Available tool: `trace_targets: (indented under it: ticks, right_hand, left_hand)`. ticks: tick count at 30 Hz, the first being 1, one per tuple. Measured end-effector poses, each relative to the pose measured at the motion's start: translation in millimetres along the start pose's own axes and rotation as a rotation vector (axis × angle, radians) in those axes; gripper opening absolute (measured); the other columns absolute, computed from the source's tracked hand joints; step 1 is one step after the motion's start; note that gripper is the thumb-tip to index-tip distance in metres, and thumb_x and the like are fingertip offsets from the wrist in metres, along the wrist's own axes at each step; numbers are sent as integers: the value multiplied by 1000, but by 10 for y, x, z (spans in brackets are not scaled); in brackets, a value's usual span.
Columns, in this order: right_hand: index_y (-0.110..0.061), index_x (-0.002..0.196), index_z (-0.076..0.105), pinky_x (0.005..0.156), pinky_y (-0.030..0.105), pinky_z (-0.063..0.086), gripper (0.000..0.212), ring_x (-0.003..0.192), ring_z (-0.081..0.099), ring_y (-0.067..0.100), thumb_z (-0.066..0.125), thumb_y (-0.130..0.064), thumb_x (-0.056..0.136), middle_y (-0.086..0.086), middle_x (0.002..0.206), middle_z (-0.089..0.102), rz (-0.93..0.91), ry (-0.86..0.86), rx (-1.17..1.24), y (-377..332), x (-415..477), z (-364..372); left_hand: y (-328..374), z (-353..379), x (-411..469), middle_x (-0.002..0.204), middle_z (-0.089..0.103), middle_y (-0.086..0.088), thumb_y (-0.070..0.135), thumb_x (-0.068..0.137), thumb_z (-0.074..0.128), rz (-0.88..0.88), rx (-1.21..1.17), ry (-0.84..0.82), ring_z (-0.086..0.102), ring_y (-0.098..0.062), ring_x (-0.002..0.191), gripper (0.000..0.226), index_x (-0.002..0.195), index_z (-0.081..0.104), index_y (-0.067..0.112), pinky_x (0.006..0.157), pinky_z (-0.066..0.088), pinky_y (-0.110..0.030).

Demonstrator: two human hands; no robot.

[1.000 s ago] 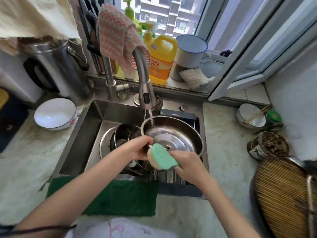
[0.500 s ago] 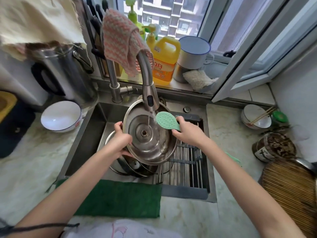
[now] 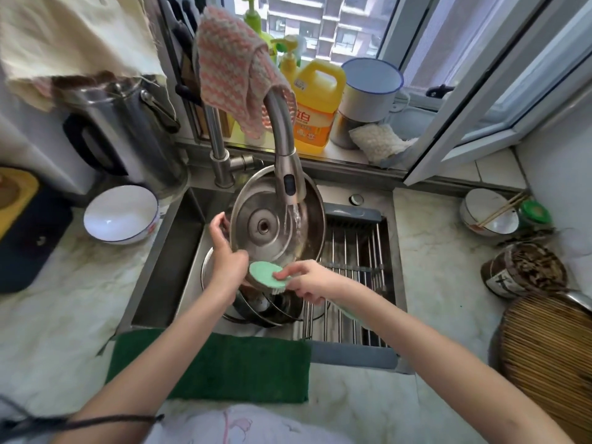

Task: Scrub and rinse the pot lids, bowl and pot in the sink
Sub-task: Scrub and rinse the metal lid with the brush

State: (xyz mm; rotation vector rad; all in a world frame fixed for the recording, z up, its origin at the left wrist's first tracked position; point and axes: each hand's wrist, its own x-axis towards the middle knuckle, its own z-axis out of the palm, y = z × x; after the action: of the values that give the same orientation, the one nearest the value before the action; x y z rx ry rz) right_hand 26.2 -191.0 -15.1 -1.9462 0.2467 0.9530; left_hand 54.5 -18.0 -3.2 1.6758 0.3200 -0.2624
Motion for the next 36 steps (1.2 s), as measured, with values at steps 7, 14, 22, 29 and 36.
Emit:
trace_targets:
  ticks: [7,14,22,29,36]
  right_hand:
    - [-38,133,50,63,29,43,46,82,65,22,51,-20,91,1,107,64,-37,651,-981,137,191,-513]
    - [-24,121,62,39,21,26,31,44,33,7,50,-12,95,-2,73,55,-49,130,186,87,160,117]
    - [-35,118,62,51,18,39,29,66,51,7,55,-20,94,-6,115,60,-14,285,-521,186,200,-412]
    - [-28,120,63,44,28,36,35,56,61,23,58,-20,87,3,82,61,-818,788,-1204,-33,391,-818]
    - [-31,121,63,44,28,39,40,63,63,21,69,-18,83,3,92,66,-901,673,-1430,-119,416,-864]
  left_hand:
    - [-83,-42,36,149,28,9,-9,83,44,10,-87,-46,44,-24,127,90,129,15,62,86,50,-60]
    - [-79,24,60,155,21,4,-20,79,40,124,-132,27,31,-16,139,98,134,17,57,106,42,-40]
    - [-140,-43,-18,148,26,8,-18,79,39,-115,-129,-31,41,-27,128,97,138,12,53,88,51,-57]
    - [-13,22,-145,131,40,-5,-17,73,31,-410,-76,-236,51,-37,104,91,140,19,43,60,56,-52]
    - [49,-77,-151,122,44,-15,-17,75,28,-486,-30,-272,51,-45,102,77,132,29,34,48,55,-51]
